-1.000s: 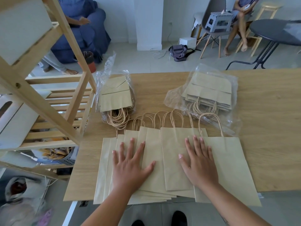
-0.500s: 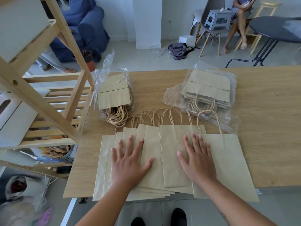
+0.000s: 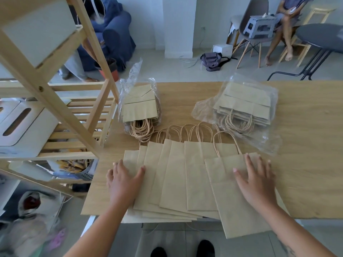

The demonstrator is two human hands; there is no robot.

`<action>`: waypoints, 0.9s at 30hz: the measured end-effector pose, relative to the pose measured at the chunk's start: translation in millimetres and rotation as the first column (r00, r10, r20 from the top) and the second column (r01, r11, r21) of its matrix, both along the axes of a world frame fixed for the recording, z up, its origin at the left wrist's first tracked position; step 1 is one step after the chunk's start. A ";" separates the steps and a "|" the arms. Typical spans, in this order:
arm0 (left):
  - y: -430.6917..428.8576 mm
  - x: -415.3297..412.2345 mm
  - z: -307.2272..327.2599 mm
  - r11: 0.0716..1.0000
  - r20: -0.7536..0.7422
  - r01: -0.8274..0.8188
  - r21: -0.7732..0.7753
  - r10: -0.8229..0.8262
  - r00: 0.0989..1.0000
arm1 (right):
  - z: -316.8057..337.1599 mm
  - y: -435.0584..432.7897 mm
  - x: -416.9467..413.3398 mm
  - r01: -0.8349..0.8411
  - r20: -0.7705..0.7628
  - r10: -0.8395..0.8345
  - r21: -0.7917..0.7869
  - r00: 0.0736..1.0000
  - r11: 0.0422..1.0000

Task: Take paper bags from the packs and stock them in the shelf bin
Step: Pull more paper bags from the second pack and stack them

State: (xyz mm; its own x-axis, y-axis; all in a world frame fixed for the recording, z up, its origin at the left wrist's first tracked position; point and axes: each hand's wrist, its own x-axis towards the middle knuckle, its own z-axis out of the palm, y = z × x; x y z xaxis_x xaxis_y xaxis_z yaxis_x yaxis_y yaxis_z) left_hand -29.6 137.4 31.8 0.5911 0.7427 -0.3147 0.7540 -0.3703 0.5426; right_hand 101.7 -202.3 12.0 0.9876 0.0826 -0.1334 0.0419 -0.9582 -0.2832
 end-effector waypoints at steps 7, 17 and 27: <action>-24.2 18.5 9.8 0.995 0.069 -0.073 -0.074 0.079 0.995 | 3.1 37.9 -7.2 -0.081 -0.073 0.075 -0.081 0.995 0.993; -48.2 47.5 31.6 0.872 0.059 -0.103 -0.479 0.149 0.987 | 21.1 89.7 -22.9 -0.169 -0.048 0.167 -0.022 0.985 0.985; -47.6 36.9 22.3 0.741 0.192 -0.121 -0.661 0.323 0.927 | 20.4 75.5 -33.5 -0.061 -0.094 0.099 0.343 0.991 0.937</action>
State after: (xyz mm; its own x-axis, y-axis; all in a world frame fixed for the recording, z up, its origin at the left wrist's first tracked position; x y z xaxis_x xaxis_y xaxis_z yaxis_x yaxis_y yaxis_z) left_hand 7.3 89.8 54.0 0.5699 0.5556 -0.6054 0.5503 0.2890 0.7833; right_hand 68.2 -126.8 32.4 0.9570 0.2198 -0.1891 0.0655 -0.7991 -0.5976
